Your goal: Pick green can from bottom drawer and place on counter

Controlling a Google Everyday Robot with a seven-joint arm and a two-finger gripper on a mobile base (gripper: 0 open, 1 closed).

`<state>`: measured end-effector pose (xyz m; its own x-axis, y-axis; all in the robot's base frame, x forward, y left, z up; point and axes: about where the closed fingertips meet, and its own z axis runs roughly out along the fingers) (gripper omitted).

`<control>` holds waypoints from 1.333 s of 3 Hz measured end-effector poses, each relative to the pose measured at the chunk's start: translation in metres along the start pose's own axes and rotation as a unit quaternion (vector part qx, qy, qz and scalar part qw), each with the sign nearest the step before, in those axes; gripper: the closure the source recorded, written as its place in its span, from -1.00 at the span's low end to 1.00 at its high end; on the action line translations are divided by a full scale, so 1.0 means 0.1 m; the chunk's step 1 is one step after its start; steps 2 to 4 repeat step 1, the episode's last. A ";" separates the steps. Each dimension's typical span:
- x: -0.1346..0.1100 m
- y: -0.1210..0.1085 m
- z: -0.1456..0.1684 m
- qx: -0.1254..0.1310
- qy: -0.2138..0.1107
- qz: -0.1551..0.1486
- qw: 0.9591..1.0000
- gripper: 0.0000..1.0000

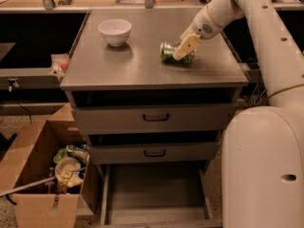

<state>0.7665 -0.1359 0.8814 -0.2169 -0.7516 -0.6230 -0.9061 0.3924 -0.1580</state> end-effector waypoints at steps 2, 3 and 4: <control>0.00 0.00 0.00 0.000 0.000 0.000 1.000 -1.00; 0.00 0.00 0.00 0.000 0.000 0.000 1.000 -1.00; 0.00 0.00 0.00 0.000 0.000 0.000 1.000 -1.00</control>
Offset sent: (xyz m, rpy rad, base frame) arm 0.0000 0.0000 0.0000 0.0000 0.0000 0.0000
